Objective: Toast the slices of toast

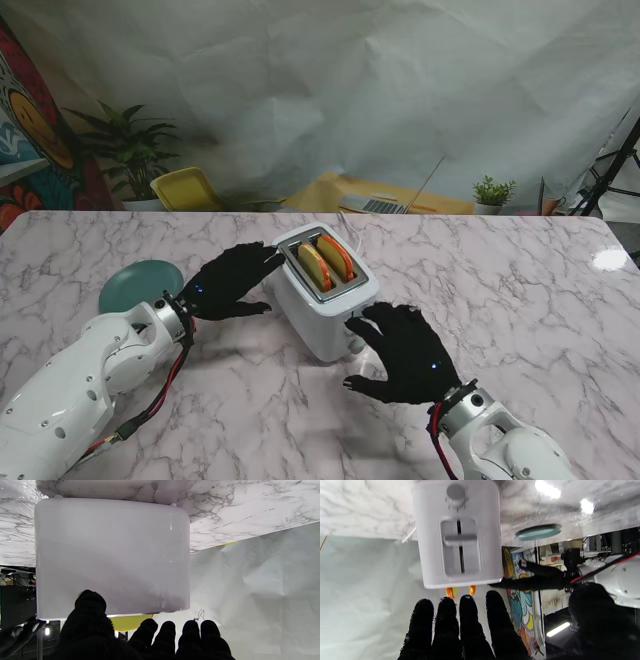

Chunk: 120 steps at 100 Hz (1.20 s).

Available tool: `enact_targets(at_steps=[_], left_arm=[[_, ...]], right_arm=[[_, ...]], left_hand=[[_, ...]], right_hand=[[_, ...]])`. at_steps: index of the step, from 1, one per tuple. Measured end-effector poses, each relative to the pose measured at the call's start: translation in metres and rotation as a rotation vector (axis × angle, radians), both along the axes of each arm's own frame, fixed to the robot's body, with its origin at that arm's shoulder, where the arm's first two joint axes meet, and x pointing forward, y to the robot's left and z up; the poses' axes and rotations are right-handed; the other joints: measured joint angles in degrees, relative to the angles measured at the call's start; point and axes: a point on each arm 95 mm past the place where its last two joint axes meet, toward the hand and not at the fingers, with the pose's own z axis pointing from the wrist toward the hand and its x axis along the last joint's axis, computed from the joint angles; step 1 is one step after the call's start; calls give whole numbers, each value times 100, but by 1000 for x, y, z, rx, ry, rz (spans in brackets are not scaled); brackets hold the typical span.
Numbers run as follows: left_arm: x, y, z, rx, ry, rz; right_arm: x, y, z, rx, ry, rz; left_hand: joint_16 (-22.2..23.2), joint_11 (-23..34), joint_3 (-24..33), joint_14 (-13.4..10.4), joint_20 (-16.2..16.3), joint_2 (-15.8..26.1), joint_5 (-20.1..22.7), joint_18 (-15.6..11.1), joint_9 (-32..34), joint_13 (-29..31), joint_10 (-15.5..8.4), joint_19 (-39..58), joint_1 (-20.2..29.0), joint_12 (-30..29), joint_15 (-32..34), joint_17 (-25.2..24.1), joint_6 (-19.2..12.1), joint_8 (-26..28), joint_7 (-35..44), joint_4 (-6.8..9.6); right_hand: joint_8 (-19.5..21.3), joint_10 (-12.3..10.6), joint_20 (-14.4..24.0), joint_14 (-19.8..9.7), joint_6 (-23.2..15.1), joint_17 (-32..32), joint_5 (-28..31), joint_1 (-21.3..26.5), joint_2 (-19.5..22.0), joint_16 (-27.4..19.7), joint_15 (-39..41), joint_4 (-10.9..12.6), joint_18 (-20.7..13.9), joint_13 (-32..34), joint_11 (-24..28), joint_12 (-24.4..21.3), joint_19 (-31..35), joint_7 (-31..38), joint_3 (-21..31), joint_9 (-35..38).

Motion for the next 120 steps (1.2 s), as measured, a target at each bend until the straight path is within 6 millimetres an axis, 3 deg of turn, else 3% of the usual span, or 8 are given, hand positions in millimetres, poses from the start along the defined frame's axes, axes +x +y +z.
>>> enact_targets(at_steps=[19,45,80,90,100,116,120], left_arm=[[-1,1,2,-11,-16,15],[-11,7,17,-38,-97,123],[-46,21,30,-65,-164,291],[-59,23,25,-55,-146,325],[-71,25,17,-38,-104,361],[-87,30,3,-48,-33,412],[-90,31,-1,-58,-14,423]], right_arm=[[-7,-10,29,8,-139,-28],[-12,-30,42,28,-225,-113],[-11,-48,43,48,-242,-176],[-11,-50,43,62,-230,-178],[-11,-52,40,63,-232,-180],[-8,-56,30,70,-209,-212],[-7,-57,28,72,-200,-221]], left_hand=[[-1,65,0,0,0,0,0,0,0,0,0,11,0,0,4,0,0,1,1,0],[-2,70,0,0,0,0,0,0,0,0,0,17,0,0,39,0,-2,2,2,0],[-73,71,0,53,0,27,1,23,0,0,66,18,-2,1,43,-1,-3,2,4,0],[-74,66,0,77,0,27,1,42,0,-2,75,6,-2,-30,16,-17,-2,2,4,0],[-74,63,0,122,0,28,1,90,0,-2,84,0,-2,-99,1,-25,70,2,4,0],[-134,62,0,194,0,29,1,155,0,-4,140,-209,-2,-242,-109,-47,97,2,-78,0],[-139,62,0,201,0,29,1,160,0,-4,148,-233,-2,-299,-115,-47,98,-13,-82,0]], right_hand=[[-3,0,2,0,0,22,0,-1,0,1,0,0,0,4,11,8,0,0,0,18],[-9,0,2,0,0,23,0,-5,0,1,0,0,0,4,11,8,0,0,-3,18],[-73,0,3,0,0,23,0,-13,0,1,0,0,0,4,7,8,0,-68,-52,18],[-75,0,3,0,1,23,0,-170,75,1,0,0,0,4,2,8,-5,-76,-158,18],[-84,0,3,0,1,20,0,-173,412,1,0,0,0,4,-4,-1,-37,-144,-658,17],[-94,0,3,-1,1,-22,0,-169,474,2,0,0,0,-3,-14,-18,-69,-174,-890,14],[-134,0,-28,-1,1,-40,0,-129,637,2,0,0,0,-5,-20,-19,-111,-214,-1145,12]])
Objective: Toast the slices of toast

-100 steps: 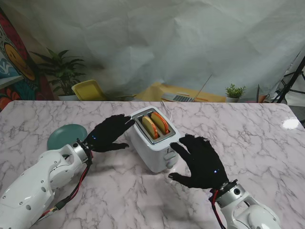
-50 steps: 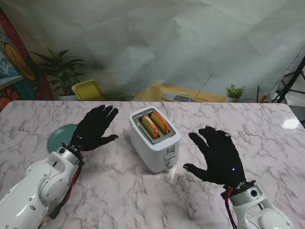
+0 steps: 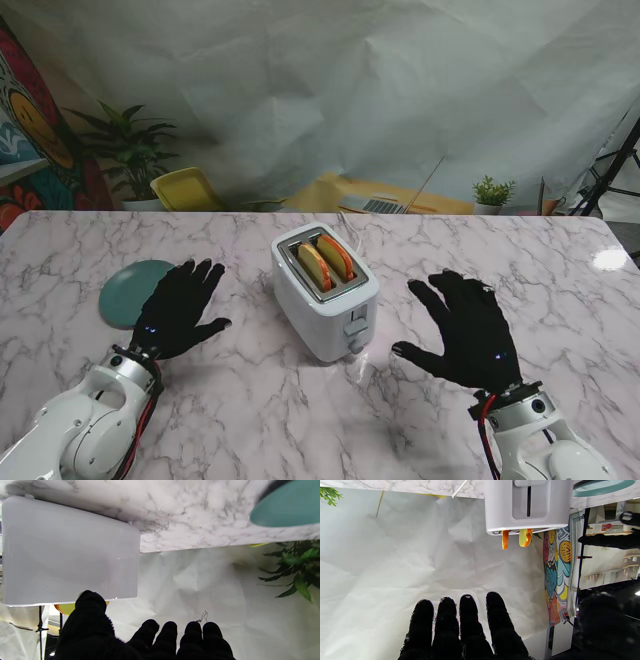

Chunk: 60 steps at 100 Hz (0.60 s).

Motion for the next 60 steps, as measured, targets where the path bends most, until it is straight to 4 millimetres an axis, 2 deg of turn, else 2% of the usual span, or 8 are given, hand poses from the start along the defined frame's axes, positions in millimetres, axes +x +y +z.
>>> enact_targets(at_steps=[8,60], left_arm=[[-4,1,-5,-10,22,16],[-13,2,-37,-88,67,92]], right_arm=[[2,-2,-4,7,17,-13],[6,-16,-22,13,95,-75]], left_hand=[[-2,0,0,2,0,0,0,1,0,-1,2,-50,0,-7,-2,0,1,-11,0,0],[-3,0,0,3,0,1,0,1,0,-1,3,-188,0,-12,-6,-1,1,-12,-1,0]], right_hand=[[-12,0,-18,0,1,-3,0,77,121,0,0,0,0,-2,-42,-2,-15,-9,-212,-2],[-16,0,-25,0,46,-6,0,137,121,0,0,48,-1,-7,-53,-52,-30,-11,-379,-2]])
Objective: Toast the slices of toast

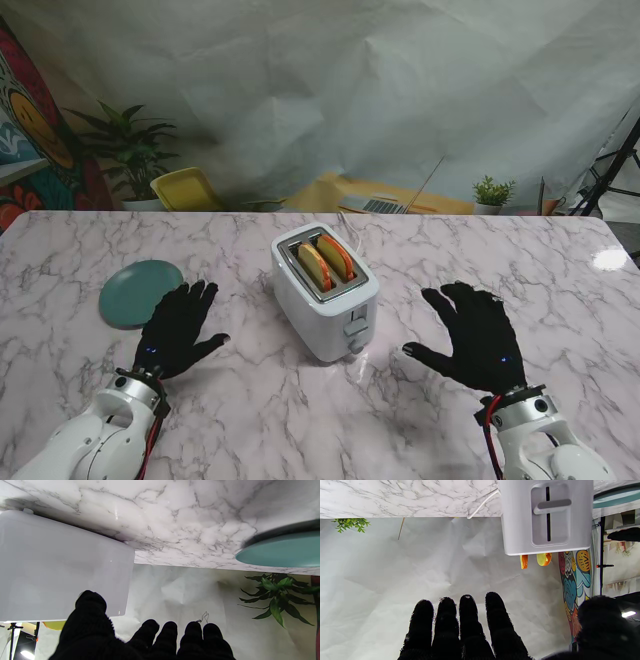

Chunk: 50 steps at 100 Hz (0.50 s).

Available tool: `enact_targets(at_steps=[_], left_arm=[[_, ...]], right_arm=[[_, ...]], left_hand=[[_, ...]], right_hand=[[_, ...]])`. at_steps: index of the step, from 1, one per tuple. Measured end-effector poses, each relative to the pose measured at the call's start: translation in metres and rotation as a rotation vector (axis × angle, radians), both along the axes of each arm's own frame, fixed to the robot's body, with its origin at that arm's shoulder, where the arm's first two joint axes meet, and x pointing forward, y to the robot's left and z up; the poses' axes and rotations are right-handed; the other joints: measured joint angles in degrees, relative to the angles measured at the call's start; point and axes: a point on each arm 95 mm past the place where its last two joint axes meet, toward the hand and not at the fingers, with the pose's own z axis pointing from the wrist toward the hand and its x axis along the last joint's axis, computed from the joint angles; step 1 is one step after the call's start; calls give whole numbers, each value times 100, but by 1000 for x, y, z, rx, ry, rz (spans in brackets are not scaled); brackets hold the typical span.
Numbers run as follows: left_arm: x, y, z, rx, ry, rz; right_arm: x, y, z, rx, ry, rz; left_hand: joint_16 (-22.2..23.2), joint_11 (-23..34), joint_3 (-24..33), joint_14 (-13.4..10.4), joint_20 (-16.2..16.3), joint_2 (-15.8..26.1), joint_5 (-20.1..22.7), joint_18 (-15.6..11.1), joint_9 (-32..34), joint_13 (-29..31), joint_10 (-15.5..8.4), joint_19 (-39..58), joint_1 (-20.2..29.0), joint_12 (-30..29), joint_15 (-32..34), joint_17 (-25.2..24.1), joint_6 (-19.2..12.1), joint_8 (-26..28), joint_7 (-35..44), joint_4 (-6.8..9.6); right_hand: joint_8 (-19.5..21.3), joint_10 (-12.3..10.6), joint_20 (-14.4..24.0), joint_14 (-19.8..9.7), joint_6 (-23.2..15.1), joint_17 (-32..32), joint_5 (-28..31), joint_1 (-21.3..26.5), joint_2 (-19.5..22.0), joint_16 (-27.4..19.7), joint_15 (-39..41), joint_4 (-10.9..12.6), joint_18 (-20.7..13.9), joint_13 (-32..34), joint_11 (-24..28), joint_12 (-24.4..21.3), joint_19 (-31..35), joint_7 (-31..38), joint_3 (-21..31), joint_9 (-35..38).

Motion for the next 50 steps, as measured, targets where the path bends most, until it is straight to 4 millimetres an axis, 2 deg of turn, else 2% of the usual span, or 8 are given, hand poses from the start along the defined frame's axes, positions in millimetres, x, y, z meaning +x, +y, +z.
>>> enact_targets(at_steps=[14,50], left_arm=[[-1,0,-7,1,10,6],[-2,2,-8,16,9,11]], right_arm=[[0,-2,-1,-1,3,-7],[-2,-4,-3,-3,16,-9]], left_hand=[[0,0,0,0,0,0,0,0,0,0,0,-2,0,0,0,0,0,0,0,0],[-1,0,0,0,0,0,3,0,0,0,0,-66,0,0,0,0,0,0,0,0]], right_hand=[[-1,0,-1,0,0,0,0,0,0,0,0,1,0,0,-1,-3,0,0,-43,0],[-1,0,-4,0,0,-1,0,0,0,0,0,1,0,0,-7,-3,-1,0,-45,0]])
